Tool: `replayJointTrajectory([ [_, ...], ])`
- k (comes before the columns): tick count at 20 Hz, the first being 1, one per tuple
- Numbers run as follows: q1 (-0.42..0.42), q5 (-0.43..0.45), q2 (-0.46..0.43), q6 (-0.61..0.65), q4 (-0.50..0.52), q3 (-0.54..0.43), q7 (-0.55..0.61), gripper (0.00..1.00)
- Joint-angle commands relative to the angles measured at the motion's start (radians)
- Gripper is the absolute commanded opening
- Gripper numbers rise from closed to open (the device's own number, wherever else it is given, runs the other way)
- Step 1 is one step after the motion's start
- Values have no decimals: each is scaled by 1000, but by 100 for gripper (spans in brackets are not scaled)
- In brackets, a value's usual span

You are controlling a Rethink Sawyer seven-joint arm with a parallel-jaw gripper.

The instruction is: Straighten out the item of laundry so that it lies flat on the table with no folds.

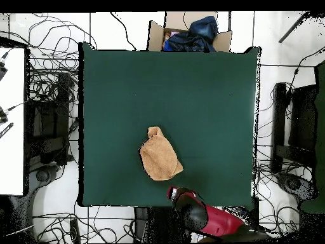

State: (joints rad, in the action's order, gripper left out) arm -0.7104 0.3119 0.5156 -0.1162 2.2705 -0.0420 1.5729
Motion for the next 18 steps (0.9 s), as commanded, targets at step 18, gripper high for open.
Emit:
replayJointTrajectory([
  [18, -94, -24, -100, 47, -65, -150, 161, 100],
])
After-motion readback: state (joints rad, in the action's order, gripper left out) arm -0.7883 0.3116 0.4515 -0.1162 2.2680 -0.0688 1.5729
